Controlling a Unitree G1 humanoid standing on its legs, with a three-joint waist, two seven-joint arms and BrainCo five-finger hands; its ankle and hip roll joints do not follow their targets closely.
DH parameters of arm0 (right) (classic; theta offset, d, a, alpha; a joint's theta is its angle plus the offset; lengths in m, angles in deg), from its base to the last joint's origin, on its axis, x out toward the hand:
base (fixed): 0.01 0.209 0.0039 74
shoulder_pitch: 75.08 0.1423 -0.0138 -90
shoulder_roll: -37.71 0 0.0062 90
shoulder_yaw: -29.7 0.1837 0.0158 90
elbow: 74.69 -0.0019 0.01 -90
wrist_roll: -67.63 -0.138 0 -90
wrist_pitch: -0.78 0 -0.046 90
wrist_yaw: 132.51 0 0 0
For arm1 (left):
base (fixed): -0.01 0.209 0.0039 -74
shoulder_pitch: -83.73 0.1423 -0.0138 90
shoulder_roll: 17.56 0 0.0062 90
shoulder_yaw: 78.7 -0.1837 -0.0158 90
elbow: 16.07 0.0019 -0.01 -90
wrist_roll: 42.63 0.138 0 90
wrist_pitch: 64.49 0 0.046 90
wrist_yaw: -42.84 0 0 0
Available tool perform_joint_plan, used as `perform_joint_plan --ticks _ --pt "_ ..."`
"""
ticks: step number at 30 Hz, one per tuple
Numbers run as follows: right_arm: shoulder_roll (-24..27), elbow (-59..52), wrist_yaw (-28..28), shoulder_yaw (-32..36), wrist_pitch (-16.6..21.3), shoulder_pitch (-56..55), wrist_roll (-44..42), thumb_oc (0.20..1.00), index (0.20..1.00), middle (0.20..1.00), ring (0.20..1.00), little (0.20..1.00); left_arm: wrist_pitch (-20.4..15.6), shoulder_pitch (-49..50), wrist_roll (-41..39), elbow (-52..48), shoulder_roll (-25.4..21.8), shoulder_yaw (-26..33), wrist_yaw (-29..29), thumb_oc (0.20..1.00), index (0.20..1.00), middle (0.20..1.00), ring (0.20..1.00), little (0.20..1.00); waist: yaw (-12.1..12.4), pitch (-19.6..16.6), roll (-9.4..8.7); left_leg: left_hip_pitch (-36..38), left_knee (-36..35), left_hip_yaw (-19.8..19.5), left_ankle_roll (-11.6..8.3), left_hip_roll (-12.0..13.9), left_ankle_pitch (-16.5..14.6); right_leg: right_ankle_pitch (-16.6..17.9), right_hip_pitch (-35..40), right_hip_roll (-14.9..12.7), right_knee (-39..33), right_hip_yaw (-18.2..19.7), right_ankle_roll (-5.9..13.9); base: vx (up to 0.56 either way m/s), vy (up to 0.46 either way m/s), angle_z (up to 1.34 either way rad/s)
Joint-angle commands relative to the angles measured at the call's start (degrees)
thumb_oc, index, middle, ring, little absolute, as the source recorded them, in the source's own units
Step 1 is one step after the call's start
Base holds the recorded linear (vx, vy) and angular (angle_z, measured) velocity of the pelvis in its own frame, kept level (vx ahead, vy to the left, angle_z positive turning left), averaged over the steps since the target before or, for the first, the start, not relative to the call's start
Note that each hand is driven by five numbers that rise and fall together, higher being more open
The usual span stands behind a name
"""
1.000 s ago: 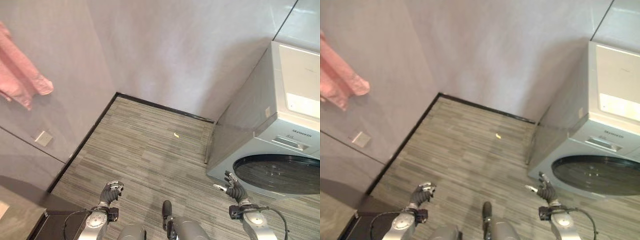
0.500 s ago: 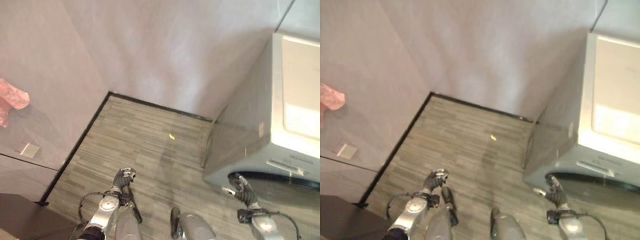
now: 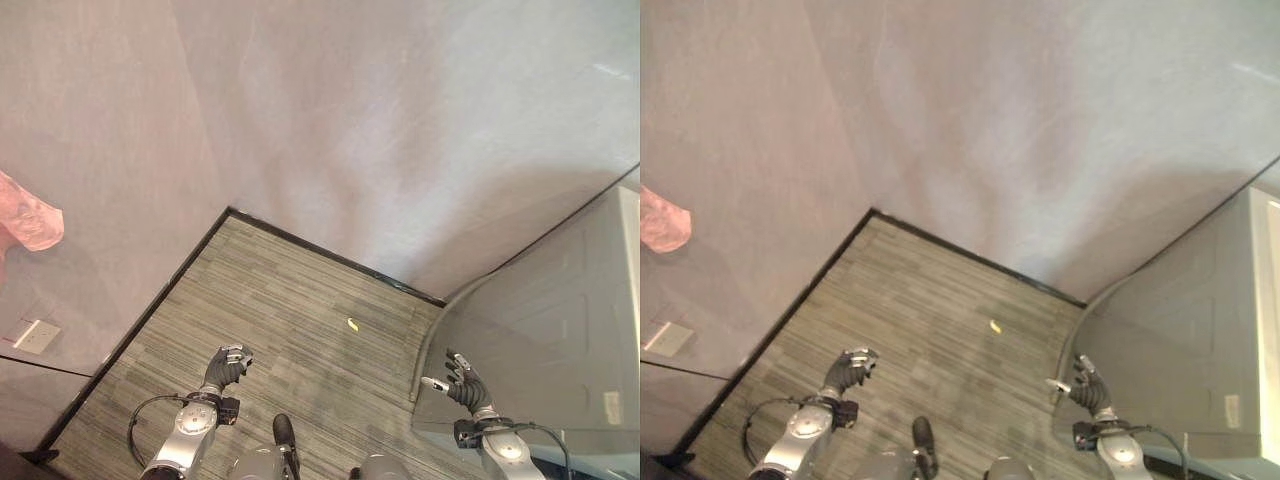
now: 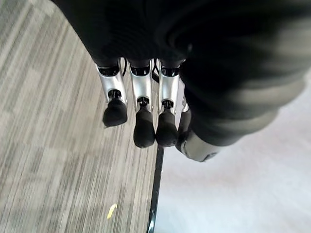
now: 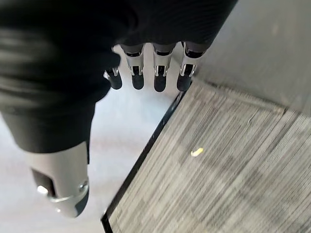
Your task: Put brush and paste in cup on sink, flatten towel.
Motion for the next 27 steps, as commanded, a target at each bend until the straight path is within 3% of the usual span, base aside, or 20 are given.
perform_joint_plan --ticks 1,6,8,9,10,13,16,18,19,22,25,27 --pt "1.6 -2.5 -0.1 1.2 1.8 -0.4 1.2 1.000 1.000 1.000 1.000 1.000 -2.5 2.1 0.5 -4.6 -0.7 1.3 -0.7 0.200 0.200 0.200 0.200 0.200 0.3 -1.2 -1.44 -5.1 7.9 -1.7 -6.63 4.3 -2.7 23.0 3.5 -1.2 -12.8 1.3 2.99 0.09 0.139 0.25" --pt "1.7 -2.7 0.1 0.7 1.8 0.2 1.9 1.000 1.000 1.000 1.000 1.000 -2.4 3.0 1.6 -5.4 -1.5 1.2 -0.9 0.200 0.200 0.200 0.200 0.200 1.2 -1.6 -1.55 -3.9 5.8 -3.2 -5.60 2.3 -2.8 27.4 2.6 -2.6 -9.9 1.2 3.67 0.07 0.117 0.04" --pt "1.7 -2.6 0.2 0.4 1.9 0.6 1.9 1.000 1.000 1.000 1.000 1.000 -2.4 3.1 2.0 -5.5 -1.8 1.2 -1.1 0.200 0.200 0.200 0.200 0.200 1.2 -1.4 -0.89 -3.3 4.6 -4.4 -5.28 2.1 -2.3 27.5 1.4 -1.7 -7.0 2.5 3.22 0.07 0.075 0.20" --pt "1.8 -2.3 0.2 0.1 1.9 0.8 2.1 1.000 1.000 1.000 1.000 1.000 -2.4 3.3 2.5 -5.3 -1.9 1.1 -1.1 0.200 0.200 0.200 0.200 0.200 0.9 -1.4 -0.53 -2.6 3.9 -6.0 -5.30 1.7 -2.1 26.6 1.1 0.4 -6.9 5.0 2.93 0.10 0.038 0.56" --pt "1.7 -2.3 0.6 -0.1 2.0 0.4 1.9 1.000 1.000 1.000 1.000 1.000 -2.4 3.4 2.9 -4.7 -1.7 1.2 -1.2 0.200 0.200 0.200 0.200 0.200 0.4 -1.4 -0.06 -1.0 2.4 -7.8 -5.43 1.3 -1.2 23.6 -0.9 3.0 -6.4 7.4 2.09 0.14 0.037 0.53" --pt "1.7 -1.5 1.0 -1.1 2.5 0.4 2.1 1.000 1.000 1.000 1.000 1.000 -3.1 3.5 2.9 -2.8 -1.5 1.3 -1.1 0.200 0.200 0.200 0.200 0.200 -0.1 -0.9 0.72 1.6 -0.5 -11.3 -6.36 1.7 0.5 17.0 -5.2 7.0 -11.6 8.4 0.86 0.12 0.008 0.71" --pt "2.1 -1.6 0.7 -1.5 2.7 0.6 2.4 1.000 1.000 1.000 1.000 1.000 -3.1 3.6 2.7 -3.1 -1.9 1.4 -1.0 0.200 0.200 0.200 0.200 0.200 -0.7 0.2 0.54 2.9 -1.4 -13.6 -6.86 1.4 0.8 17.4 -7.7 8.0 -15.0 8.9 1.15 0.09 -0.065 0.62" --pt "2.4 -1.8 0.7 -1.7 2.8 0.7 2.3 1.000 1.000 1.000 1.000 1.000 -3.1 3.0 2.8 -3.0 -2.1 1.0 -0.9 0.200 0.200 0.200 0.200 0.200 -1.9 1.2 0.45 4.2 -2.4 -17.1 -7.34 0.5 0.5 18.4 -10.4 9.5 -18.7 12.1 1.53 0.17 -0.107 0.71" --pt "2.7 -2.1 0.7 -1.3 3.0 0.4 1.7 1.000 1.000 1.000 1.000 1.000 -3.4 2.3 2.7 -3.0 -2.1 0.7 -0.9 0.200 0.200 0.200 0.200 0.200 -2.9 1.8 0.25 4.8 -2.1 -20.0 -7.68 -0.6 0.0 19.3 -11.6 10.2 -21.1 15.5 1.93 0.18 -0.111 1.13" --pt "3.1 -0.9 1.2 -1.5 3.0 0.5 1.1 1.000 1.000 1.000 1.000 1.000 -3.8 1.5 2.4 -3.2 -2.0 0.7 -0.6 0.200 0.200 0.200 0.200 0.200 -4.0 2.6 0.08 4.8 -0.2 -25.1 -8.00 -2.7 -1.3 20.3 -12.9 11.1 -22.0 20.0 2.55 0.13 -0.108 1.91" --pt "3.3 -0.2 2.0 -2.5 3.0 1.6 0.4 1.000 1.000 1.000 1.000 1.000 -3.7 1.7 1.9 -3.6 -1.8 1.5 -0.4 0.200 0.200 0.200 0.200 0.200 -3.1 2.8 -0.64 4.1 2.6 -28.4 -8.26 -4.2 -2.3 19.4 -10.9 10.0 -22.7 17.1 1.65 0.07 -0.206 2.00" --pt "4.8 -0.9 4.3 -3.7 2.8 3.0 -2.2 1.000 1.000 1.000 1.000 1.000 -3.0 4.2 1.2 -2.6 -2.5 1.9 -2.0 0.200 0.200 0.200 0.200 0.200 -0.8 1.2 -0.53 3.2 3.5 -31.5 -10.13 -3.0 -1.8 15.8 -7.1 10.8 -22.9 11.6 -0.54 0.04 -0.454 1.31"
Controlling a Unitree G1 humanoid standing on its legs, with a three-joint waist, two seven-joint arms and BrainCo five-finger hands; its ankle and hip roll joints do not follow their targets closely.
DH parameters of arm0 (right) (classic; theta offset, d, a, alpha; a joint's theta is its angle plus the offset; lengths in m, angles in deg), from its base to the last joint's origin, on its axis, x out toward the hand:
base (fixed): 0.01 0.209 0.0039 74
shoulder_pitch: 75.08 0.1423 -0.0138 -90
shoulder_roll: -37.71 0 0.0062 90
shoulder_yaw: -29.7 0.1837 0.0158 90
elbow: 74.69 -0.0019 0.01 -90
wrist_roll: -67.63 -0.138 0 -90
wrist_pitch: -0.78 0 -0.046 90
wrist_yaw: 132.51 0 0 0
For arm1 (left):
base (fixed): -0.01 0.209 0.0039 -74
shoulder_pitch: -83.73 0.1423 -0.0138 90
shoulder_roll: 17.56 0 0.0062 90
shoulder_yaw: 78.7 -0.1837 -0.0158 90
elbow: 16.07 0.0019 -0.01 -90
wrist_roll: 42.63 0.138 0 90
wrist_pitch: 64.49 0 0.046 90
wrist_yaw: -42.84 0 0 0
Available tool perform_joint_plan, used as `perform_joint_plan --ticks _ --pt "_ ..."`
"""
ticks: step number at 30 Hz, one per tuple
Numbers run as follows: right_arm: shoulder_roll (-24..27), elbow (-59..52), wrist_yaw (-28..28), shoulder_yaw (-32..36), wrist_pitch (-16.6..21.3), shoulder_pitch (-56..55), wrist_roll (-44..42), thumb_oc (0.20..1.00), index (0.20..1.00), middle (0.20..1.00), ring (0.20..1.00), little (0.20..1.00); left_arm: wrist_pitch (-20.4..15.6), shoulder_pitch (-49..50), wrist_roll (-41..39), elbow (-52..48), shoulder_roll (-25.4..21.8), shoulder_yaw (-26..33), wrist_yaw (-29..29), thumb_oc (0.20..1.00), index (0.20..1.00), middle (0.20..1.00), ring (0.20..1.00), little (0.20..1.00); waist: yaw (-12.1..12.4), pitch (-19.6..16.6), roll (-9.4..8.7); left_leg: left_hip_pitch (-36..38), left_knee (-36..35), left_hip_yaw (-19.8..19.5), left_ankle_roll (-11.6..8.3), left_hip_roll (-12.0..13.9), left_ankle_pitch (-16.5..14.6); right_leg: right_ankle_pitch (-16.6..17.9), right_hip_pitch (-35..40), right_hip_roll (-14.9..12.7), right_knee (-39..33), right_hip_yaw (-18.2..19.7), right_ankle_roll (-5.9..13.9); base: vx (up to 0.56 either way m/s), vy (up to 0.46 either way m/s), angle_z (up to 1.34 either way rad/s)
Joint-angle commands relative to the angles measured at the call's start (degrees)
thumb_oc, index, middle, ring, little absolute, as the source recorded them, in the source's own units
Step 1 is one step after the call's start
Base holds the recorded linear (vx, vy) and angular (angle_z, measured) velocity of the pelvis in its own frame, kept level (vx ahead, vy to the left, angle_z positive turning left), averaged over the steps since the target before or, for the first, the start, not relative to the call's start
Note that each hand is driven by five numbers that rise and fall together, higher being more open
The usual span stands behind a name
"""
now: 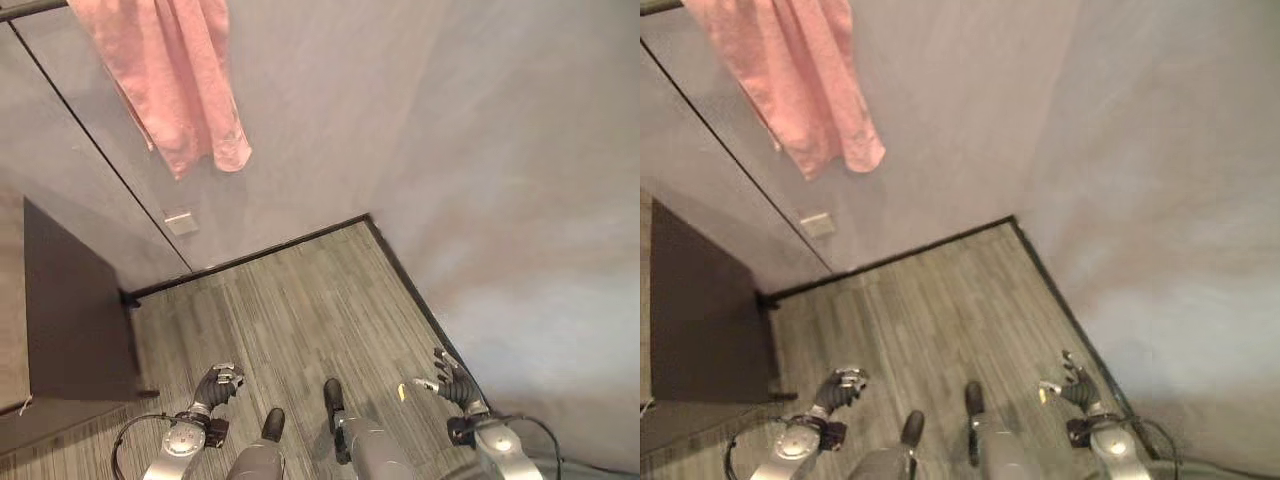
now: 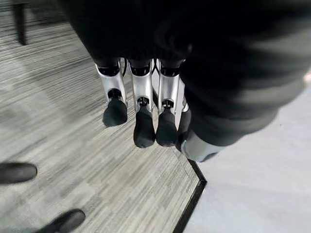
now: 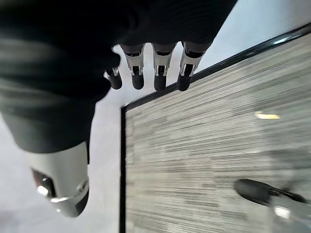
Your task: Put brush and paste in cup on sink, flatten towel.
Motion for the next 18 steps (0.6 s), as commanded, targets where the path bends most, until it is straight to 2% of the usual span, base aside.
perform_joint_plan --ticks 1,2,3,5,6,7,12,18 --pt "3.9 -5.4 1.5 0.6 2.7 -4.5 -2.8 1.000 1.000 1.000 1.000 1.000 -2.1 -2.2 -0.1 -0.7 -2.4 -0.6 -1.7 0.200 0.200 0.200 0.200 0.200 -1.9 -2.2 -0.98 0.9 3.7 3.9 -2.52 -5.4 0.7 1.6 6.6 -5.6 -7.7 -2.3 5.66 -0.03 -0.286 2.21" --pt "4.3 -5.8 1.6 0.8 2.7 -4.5 -2.7 1.000 1.000 1.000 1.000 1.000 -2.0 -2.8 0.2 0.1 -2.3 -1.0 -1.8 0.200 0.200 0.200 0.200 0.200 -2.9 -2.5 -0.99 -0.1 3.7 7.7 -2.61 -3.9 1.1 1.6 6.9 -6.6 -7.9 -4.2 5.87 -0.15 -0.063 2.61" --pt "3.4 -6.2 0.1 1.8 2.0 -6.2 -2.4 1.000 1.000 1.000 1.000 1.000 -1.5 -5.9 1.1 1.9 -0.8 -2.1 -1.1 0.200 0.200 0.200 0.200 0.200 -6.2 -5.0 -0.05 1.6 -1.1 25.5 -4.03 5.2 2.6 1.4 8.8 -9.0 -10.0 -10.3 6.19 -0.12 0.011 2.23" --pt "3.4 -6.2 0.1 1.8 2.0 -6.3 -2.4 1.000 1.000 1.000 1.000 1.000 -1.5 -5.9 1.1 1.9 -0.8 -2.1 -1.1 0.200 0.200 0.200 0.200 0.200 -6.3 -5.0 -0.02 1.7 -1.2 25.4 -4.05 5.2 2.7 1.4 8.8 -9.0 -10.1 -10.4 6.18 -0.04 0.044 1.75" --pt "3.2 -6.3 -0.1 1.4 1.9 -6.5 -2.1 1.000 1.000 1.000 1.000 1.000 -1.7 -5.9 1.4 1.7 -0.6 -2.6 -0.8 0.200 0.200 0.200 0.200 0.200 -6.2 -5.5 0.36 2.0 -2.5 25.0 -4.26 5.1 3.7 1.6 8.9 -9.6 -9.8 -11.1 6.19 0.02 0.095 1.32" --pt "3.2 -6.2 0.0 1.1 1.8 -6.2 -1.8 1.000 1.000 1.000 1.000 1.000 -1.6 -5.6 1.6 1.3 -0.6 -2.6 -0.9 0.200 0.200 0.200 0.200 0.200 -6.0 -5.6 0.40 2.4 -3.0 24.7 -4.06 4.7 3.5 1.8 9.2 -9.9 -9.9 -11.0 6.21 0.03 0.132 0.22" --pt "2.9 -7.4 0.7 -0.4 1.2 -5.7 -0.3 1.000 1.000 1.000 1.000 1.000 -1.4 -3.7 2.3 0.6 -1.2 -1.2 -0.8 0.200 0.200 0.200 0.200 0.200 -5.0 -5.0 0.34 3.1 -2.4 25.6 -2.92 3.3 2.2 2.4 9.5 -11.4 -9.7 -9.7 6.82 -0.01 0.121 -0.25" --pt "2.4 -7.3 0.6 -0.6 1.1 -5.8 1.5 1.000 1.000 1.000 1.000 1.000 -1.7 -3.0 2.6 0.4 -1.4 -0.3 -0.5 0.200 0.200 0.200 0.200 0.200 -4.9 -3.9 0.56 3.3 -2.1 26.7 -1.71 1.6 1.1 4.0 8.5 -12.6 -9.3 -7.6 7.99 -0.03 0.130 -0.32"
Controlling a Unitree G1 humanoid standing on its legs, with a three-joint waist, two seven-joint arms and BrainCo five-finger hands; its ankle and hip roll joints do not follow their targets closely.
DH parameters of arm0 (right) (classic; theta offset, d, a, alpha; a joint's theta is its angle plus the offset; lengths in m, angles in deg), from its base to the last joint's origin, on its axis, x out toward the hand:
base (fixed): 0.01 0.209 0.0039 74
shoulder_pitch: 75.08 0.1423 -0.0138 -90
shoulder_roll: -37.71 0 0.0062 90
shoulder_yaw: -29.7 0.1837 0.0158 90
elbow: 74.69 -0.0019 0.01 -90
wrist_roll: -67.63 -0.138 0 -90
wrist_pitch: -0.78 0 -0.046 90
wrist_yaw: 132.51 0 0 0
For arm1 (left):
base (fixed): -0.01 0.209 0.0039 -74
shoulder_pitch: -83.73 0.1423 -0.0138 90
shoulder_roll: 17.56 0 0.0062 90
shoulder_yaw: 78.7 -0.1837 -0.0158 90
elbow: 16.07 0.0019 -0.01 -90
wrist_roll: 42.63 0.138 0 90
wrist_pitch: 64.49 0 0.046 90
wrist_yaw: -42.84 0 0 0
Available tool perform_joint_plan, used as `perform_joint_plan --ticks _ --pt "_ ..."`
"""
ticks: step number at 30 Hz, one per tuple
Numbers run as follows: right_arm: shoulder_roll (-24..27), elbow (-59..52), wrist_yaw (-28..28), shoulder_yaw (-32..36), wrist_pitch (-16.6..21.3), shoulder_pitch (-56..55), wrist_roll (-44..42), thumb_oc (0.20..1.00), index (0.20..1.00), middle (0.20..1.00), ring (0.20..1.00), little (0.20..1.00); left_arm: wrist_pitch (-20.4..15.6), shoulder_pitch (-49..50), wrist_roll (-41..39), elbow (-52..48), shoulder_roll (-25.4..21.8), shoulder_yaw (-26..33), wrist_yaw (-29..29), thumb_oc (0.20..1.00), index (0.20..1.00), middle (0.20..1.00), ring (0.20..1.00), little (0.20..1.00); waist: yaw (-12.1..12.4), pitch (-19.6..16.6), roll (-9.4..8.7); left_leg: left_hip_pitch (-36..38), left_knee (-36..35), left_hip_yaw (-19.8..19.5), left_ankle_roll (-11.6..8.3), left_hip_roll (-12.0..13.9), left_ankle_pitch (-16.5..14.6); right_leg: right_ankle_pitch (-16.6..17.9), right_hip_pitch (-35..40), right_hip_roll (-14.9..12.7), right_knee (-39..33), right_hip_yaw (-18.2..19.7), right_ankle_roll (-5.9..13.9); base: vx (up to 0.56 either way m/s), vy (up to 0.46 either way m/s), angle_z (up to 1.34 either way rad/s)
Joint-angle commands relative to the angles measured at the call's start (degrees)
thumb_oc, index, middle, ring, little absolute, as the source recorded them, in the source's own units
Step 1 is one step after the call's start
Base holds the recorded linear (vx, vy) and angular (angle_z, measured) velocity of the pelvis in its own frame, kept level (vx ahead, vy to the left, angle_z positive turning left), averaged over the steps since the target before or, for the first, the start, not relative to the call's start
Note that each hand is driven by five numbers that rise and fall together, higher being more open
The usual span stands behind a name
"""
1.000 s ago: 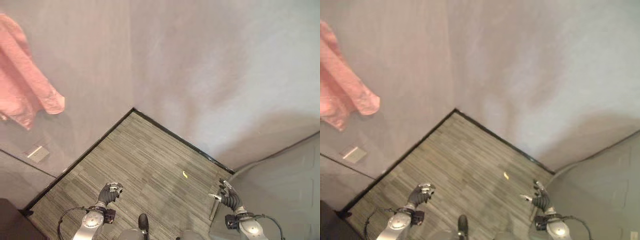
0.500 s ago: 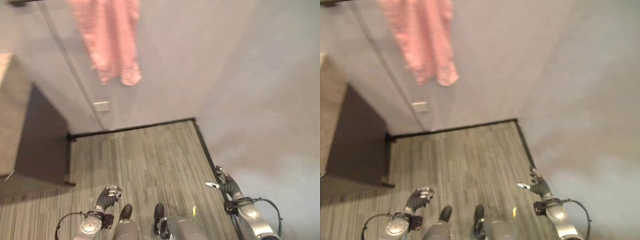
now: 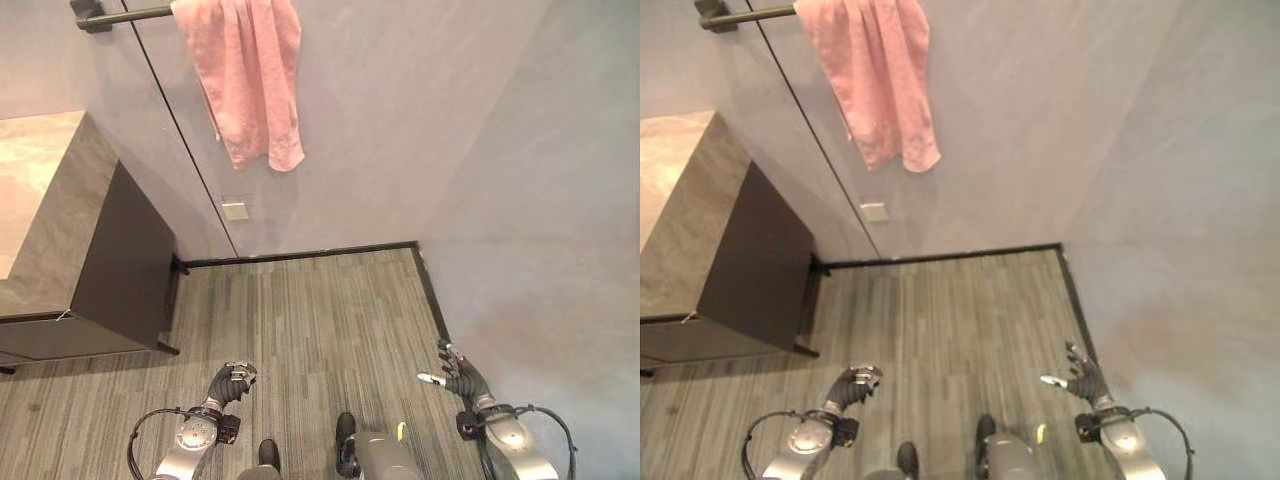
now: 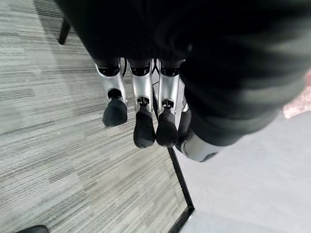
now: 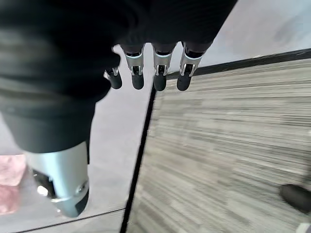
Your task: Put brush and paste in cup on sink, flatten towel.
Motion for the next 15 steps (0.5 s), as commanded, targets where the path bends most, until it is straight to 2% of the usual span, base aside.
perform_joint_plan --ticks 1,15 --pt "-0.9 -1.9 -0.6 -0.6 1.9 2.0 1.5 1.000 1.000 1.000 1.000 1.000 -2.3 0.4 1.7 -1.9 -2.3 1.9 0.9 0.200 0.200 0.200 0.200 0.200 -0.3 -0.1 -0.92 -2.8 2.4 1.9 0.95 -1.5 -0.2 7.3 5.7 -6.4 -7.5 1.7 7.73 -0.01 0.080 -0.17" --pt "-1.6 -1.4 -1.2 0.2 2.0 1.9 2.5 1.000 1.000 1.000 1.000 1.000 -2.9 1.3 0.5 -3.4 -1.9 2.3 0.8 0.200 0.200 0.200 0.200 0.200 -1.0 0.4 -0.71 -1.6 1.3 3.8 2.92 -4.8 -1.3 12.3 4.4 -9.4 -7.9 4.6 10.13 0.00 0.097 -0.11"
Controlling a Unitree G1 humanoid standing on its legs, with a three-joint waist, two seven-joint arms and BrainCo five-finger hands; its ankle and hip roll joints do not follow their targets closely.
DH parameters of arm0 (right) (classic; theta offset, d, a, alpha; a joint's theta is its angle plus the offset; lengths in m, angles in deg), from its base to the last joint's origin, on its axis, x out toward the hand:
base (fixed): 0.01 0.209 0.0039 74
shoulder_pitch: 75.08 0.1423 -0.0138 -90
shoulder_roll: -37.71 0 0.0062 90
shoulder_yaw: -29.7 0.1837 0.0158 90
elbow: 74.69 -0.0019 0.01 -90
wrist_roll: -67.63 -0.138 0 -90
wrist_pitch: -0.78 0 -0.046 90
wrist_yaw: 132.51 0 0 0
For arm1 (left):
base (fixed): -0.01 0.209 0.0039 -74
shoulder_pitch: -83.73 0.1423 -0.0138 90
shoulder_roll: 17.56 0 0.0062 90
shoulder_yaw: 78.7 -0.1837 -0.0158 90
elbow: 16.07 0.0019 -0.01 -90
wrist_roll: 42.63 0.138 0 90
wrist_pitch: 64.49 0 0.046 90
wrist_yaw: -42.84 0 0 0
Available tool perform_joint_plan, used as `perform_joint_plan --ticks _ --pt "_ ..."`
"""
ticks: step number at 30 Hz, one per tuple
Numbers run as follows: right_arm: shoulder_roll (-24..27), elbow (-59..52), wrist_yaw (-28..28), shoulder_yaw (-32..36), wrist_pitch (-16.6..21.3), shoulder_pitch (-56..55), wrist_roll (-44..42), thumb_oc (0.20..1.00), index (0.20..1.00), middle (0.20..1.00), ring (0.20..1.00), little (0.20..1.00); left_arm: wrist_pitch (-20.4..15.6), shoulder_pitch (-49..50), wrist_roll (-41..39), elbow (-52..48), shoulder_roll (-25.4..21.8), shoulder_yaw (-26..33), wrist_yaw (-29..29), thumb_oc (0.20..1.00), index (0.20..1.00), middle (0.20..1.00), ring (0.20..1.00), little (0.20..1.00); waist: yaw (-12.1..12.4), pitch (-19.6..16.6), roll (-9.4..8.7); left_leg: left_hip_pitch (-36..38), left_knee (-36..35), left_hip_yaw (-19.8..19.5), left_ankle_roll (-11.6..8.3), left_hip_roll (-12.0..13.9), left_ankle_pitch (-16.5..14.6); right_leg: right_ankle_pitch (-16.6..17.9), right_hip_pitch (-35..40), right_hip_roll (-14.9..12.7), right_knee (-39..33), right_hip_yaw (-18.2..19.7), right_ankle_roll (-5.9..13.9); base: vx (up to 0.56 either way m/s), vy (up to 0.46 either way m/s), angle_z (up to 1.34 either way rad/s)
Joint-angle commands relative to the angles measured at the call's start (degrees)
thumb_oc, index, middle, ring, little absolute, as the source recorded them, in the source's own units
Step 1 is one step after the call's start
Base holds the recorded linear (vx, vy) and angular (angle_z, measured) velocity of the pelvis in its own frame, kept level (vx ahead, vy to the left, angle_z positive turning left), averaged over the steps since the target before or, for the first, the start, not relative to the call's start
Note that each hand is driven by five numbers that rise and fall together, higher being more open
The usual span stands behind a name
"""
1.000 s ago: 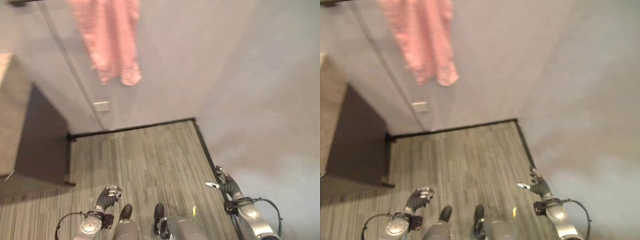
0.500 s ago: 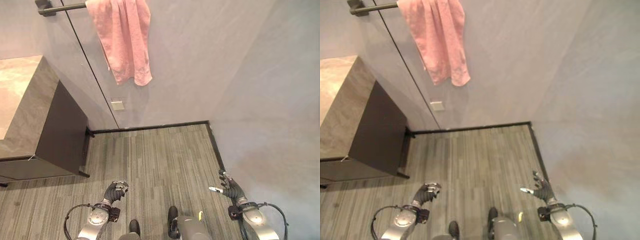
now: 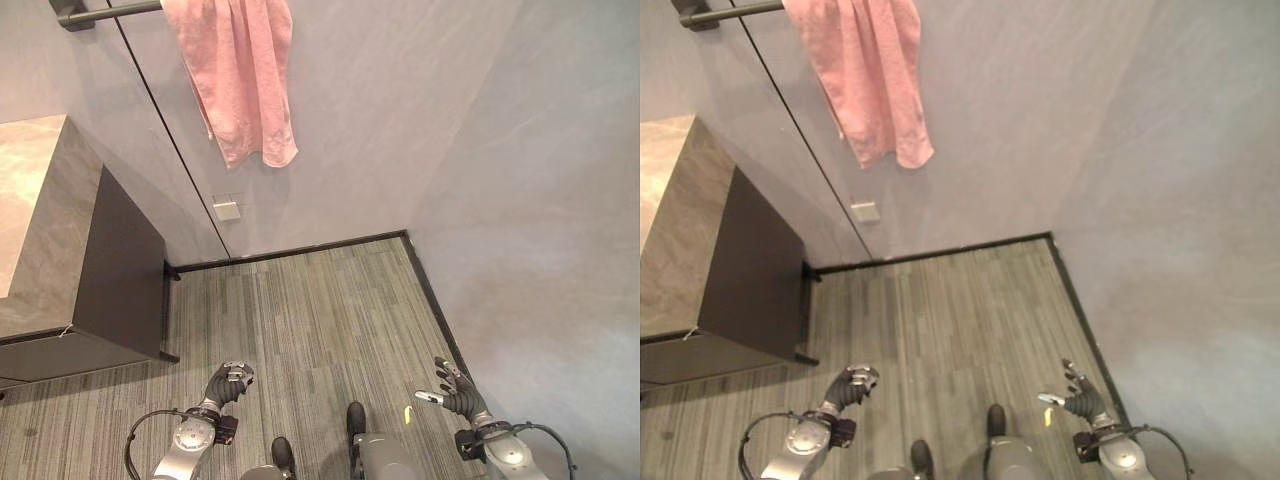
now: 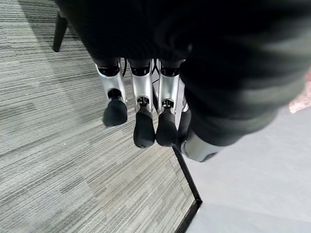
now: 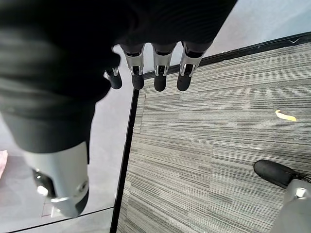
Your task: Put brush and paste in cup on sink, flatten towel.
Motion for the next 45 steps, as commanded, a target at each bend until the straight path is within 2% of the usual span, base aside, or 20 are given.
perform_joint_plan --ticks 1,5,12,13,14,15,17,21,24,27,30,31,32,34,35,36,37,38,40,45 --pt "-0.8 -1.4 -1.3 0.3 2.1 2.7 1.4 1.000 1.000 1.000 1.000 1.000 -2.9 1.4 -1.1 -4.0 -1.9 2.4 0.4 0.200 0.200 0.200 0.200 0.200 -0.2 -0.2 -1.90 -3.3 3.6 -0.7 0.04 -1.1 -2.1 5.1 1.4 -6.8 1.1 1.6 6.83 0.02 0.074 -0.02" --pt "-0.9 -1.4 -1.1 0.3 2.5 2.7 0.9 1.000 1.000 1.000 1.000 1.000 -3.0 2.0 -1.3 -5.8 -2.5 2.6 0.1 0.200 0.200 0.200 0.200 0.200 -0.1 -0.1 -1.73 -3.4 3.4 -1.3 0.44 -1.6 -2.1 5.9 0.9 -7.2 2.6 1.9 7.08 0.02 0.071 0.00" --pt "-0.8 -0.9 -1.0 0.6 3.0 2.5 0.5 1.000 1.000 1.000 1.000 1.000 -3.0 2.8 -1.3 -8.4 -3.6 2.1 -0.8 0.200 0.200 0.200 0.200 0.200 -0.4 0.9 -0.65 -2.8 3.2 -3.1 1.58 -2.2 -1.8 5.8 -1.2 -6.4 11.6 3.9 6.18 0.01 0.087 0.10" --pt "-0.9 -0.7 -1.1 0.5 3.0 2.6 0.4 1.000 1.000 1.000 1.000 1.000 -2.9 2.7 -1.3 -8.3 -3.6 2.1 -0.7 0.200 0.200 0.200 0.200 0.200 -0.4 1.1 -0.48 -2.8 3.3 -3.4 1.71 -2.3 -1.8 5.4 -1.4 -5.7 13.0 4.1 5.96 0.01 0.077 0.12" --pt "-0.9 -0.5 -1.1 0.2 3.0 2.6 0.1 1.000 1.000 1.000 1.000 1.000 -2.8 2.4 -1.0 -8.0 -3.5 1.7 -0.7 0.200 0.200 0.200 0.200 0.200 -1.0 1.1 -0.27 -2.7 3.1 -4.2 1.81 -2.4 -1.7 4.1 -2.0 -3.2 14.3 6.2 5.38 0.08 0.086 0.14" --pt "-0.9 -0.2 -0.7 0.0 2.9 2.6 -0.6 1.000 1.000 1.000 1.000 1.000 -2.7 1.3 -0.7 -6.5 -3.1 1.1 -0.9 0.200 0.200 0.200 0.200 0.200 -2.2 0.8 0.07 -2.2 2.7 -5.5 1.79 -2.5 -1.7 0.1 -3.5 1.7 14.5 9.9 4.16 0.11 0.066 0.13" --pt "-0.8 -0.1 -0.8 -0.2 3.0 2.7 -0.8 1.000 1.000 1.000 1.000 1.000 -2.8 0.6 -0.6 -5.3 -2.9 1.0 -0.4 0.200 0.200 0.200 0.200 0.200 -1.7 1.0 -0.44 -1.7 2.6 -4.9 1.80 -2.7 -2.0 -0.1 -4.1 2.0 12.4 5.5 3.28 0.09 0.019 0.52" --pt "-0.3 -0.5 -0.8 -0.4 3.0 2.5 -1.1 1.000 1.000 1.000 1.000 1.000 -2.4 -0.1 -1.7 -5.8 -2.5 0.3 -0.5 0.200 0.200 0.200 0.200 0.200 -2.3 1.9 -0.85 -1.4 3.6 -6.3 1.71 -3.5 -2.9 -0.5 -8.2 5.5 13.7 2.2 2.98 0.07 -0.012 0.13" --pt "-0.2 -0.4 -0.9 -0.1 2.9 2.1 -1.3 1.000 1.000 1.000 1.000 1.000 -2.4 -0.7 -1.7 -5.0 -2.2 0.2 -0.5 0.200 0.200 0.200 0.200 0.200 -2.7 1.8 -1.22 -1.1 4.5 -7.0 1.40 -4.0 -3.7 -1.3 -5.9 5.8 11.6 2.1 2.72 0.11 -0.052 0.18" --pt "0.6 -0.1 -1.5 0.4 3.0 2.5 -1.6 1.000 1.000 1.000 1.000 1.000 -2.6 -1.3 -1.8 -4.5 -1.7 0.0 -0.4 0.200 0.200 0.200 0.200 0.200 -2.8 1.4 -1.10 -1.6 7.3 -6.6 0.64 -4.1 -5.2 -2.6 -4.2 6.7 9.6 3.0 1.35 0.13 -0.079 0.19" --pt "1.9 -0.5 -1.8 0.9 3.2 2.2 -1.2 1.000 1.000 1.000 1.000 1.000 -2.8 -1.9 -2.1 -4.2 -1.1 -0.5 -0.4 0.200 0.200 0.200 0.200 0.200 -2.9 1.3 -0.92 -4.1 13.9 -6.1 -1.02 -3.7 -5.1 -3.6 -2.0 7.0 7.4 3.1 -0.06 0.14 -0.091 -0.03" --pt "2.6 -1.0 -2.0 1.4 3.3 2.0 -1.3 1.000 1.000 1.000 1.000 1.000 -3.0 -2.6 -2.3 -4.0 -1.0 -1.0 -0.4 0.200 0.200 0.200 0.200 0.200 -2.8 2.1 -1.04 -7.1 21.4 -5.7 -3.99 -3.2 -1.9 -4.0 -0.5 6.9 6.5 2.7 -1.08 0.10 -0.084 0.13" --pt "2.6 -1.0 -2.0 1.4 3.3 2.0 -1.3 1.000 1.000 1.000 1.000 1.000 -3.0 -2.7 -2.3 -4.0 -1.0 -1.0 -0.4 0.200 0.200 0.200 0.200 0.200 -2.8 2.1 -0.96 -7.3 21.8 -5.8 -4.04 -3.1 -2.1 -4.0 -0.5 7.0 6.5 2.6 -1.12 0.09 -0.078 0.39" --pt "2.9 -1.2 -2.5 2.0 3.4 1.5 -1.8 1.000 1.000 1.000 1.000 1.000 -3.0 -3.8 -2.4 -3.5 -0.9 -1.7 0.0 0.200 0.200 0.200 0.200 0.200 -2.9 3.0 -1.07 -10.6 27.0 -5.2 -6.87 -1.6 1.9 -4.5 1.0 6.5 5.5 1.8 -1.79 0.06 -0.047 0.55" --pt "2.9 -1.0 -2.7 2.3 3.4 1.3 -1.9 1.000 1.000 1.000 1.000 1.000 -3.0 -4.3 -2.5 -3.5 -0.9 -2.1 0.0 0.200 0.200 0.200 0.200 0.200 -3.1 3.2 -1.03 -11.9 26.2 -3.6 -6.92 0.5 2.6 -4.7 1.6 5.9 4.9 1.1 -1.75 0.09 -0.013 0.35" --pt "2.7 -0.5 -3.2 2.4 3.4 1.1 -2.0 1.000 1.000 1.000 1.000 1.000 -3.1 -4.9 -2.7 -3.3 -0.9 -2.4 0.0 0.200 0.200 0.200 0.200 0.200 -3.6 2.9 -1.17 -12.7 22.9 -1.0 -6.00 3.3 2.1 -4.9 2.3 5.0 3.9 0.4 -1.47 0.20 0.085 0.26" --pt "2.5 -0.1 -3.6 2.2 3.3 0.9 -1.8 1.000 1.000 1.000 1.000 1.000 -3.2 -5.0 -3.0 -3.0 -1.0 -2.5 0.2 0.200 0.200 0.200 0.200 0.200 -3.0 2.7 -1.25 -14.2 18.0 -2.1 -4.48 3.8 0.1 -5.6 3.4 4.3 2.8 1.3 -0.92 0.18 0.091 0.39" --pt "2.5 -0.1 -3.6 2.2 3.3 0.9 -1.8 1.000 1.000 1.000 1.000 1.000 -3.2 -5.0 -3.0 -3.0 -1.0 -2.5 0.2 0.200 0.200 0.200 0.200 0.200 -3.0 2.5 -1.31 -14.3 17.7 -2.1 -4.44 3.7 0.4 -5.5 3.2 4.2 2.7 1.3 -0.91 0.27 0.177 0.48" --pt "2.9 1.0 -3.5 0.9 2.7 1.9 0.0 1.000 1.000 1.000 1.000 1.000 -3.0 -3.5 -3.2 -3.5 -1.5 -1.6 0.8 0.200 0.200 0.200 0.200 0.200 -1.8 2.0 -0.32 -17.3 9.9 -8.5 -5.89 6.1 7.1 -6.4 5.4 3.3 1.6 4.1 -0.02 0.38 0.278 -0.18" --pt "2.4 -0.6 -3.3 1.2 2.2 3.3 0.9 1.000 1.000 1.000 1.000 1.000 -3.0 -2.4 -3.2 -4.4 -2.7 -0.2 0.3 0.200 0.200 0.200 0.200 0.200 -1.4 1.2 0.07 -13.8 8.1 -6.8 -3.62 3.6 4.2 -6.8 5.2 1.4 4.6 7.4 1.79 0.25 0.269 -0.77"
